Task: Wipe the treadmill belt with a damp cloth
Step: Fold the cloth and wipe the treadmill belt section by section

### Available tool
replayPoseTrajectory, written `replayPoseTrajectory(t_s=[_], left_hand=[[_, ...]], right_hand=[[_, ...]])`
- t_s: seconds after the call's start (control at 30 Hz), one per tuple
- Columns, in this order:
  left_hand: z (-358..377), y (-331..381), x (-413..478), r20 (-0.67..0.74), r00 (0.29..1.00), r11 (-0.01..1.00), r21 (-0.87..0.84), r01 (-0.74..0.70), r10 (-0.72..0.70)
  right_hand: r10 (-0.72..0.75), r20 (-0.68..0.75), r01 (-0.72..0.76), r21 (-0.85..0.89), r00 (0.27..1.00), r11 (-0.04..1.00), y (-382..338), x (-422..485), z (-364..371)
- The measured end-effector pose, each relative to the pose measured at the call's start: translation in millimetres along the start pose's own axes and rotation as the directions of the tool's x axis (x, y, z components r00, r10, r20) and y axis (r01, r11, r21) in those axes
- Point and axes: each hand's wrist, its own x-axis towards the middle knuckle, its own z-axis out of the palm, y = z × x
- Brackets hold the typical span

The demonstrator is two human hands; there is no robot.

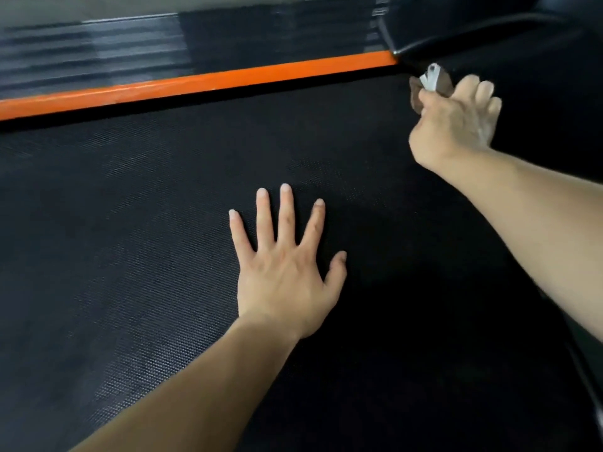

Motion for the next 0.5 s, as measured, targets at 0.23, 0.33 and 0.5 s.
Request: replayPoseTrajectory(t_s=[0.23, 0.33, 0.5], left_hand=[[-4, 1, -2, 0.049, 0.999, 0.998, 0.054, 0.017, -0.019], [-4, 3, -2, 0.046, 0.999, 0.997, 0.071, 0.026, -0.03], [-3, 3, -5, 0.029, 0.999, 0.998, 0.063, 0.031, -0.033]], right_hand=[[0.055, 0.059, -0.059, 0.065, 0.997, 0.996, 32, -78, -8], [0.087, 0.072, -0.093, 0.085, 0.994, 0.992, 53, -128, -8], [0.112, 0.135, -0.122, 0.065, 0.984, 0.99, 88, -206, -16]])
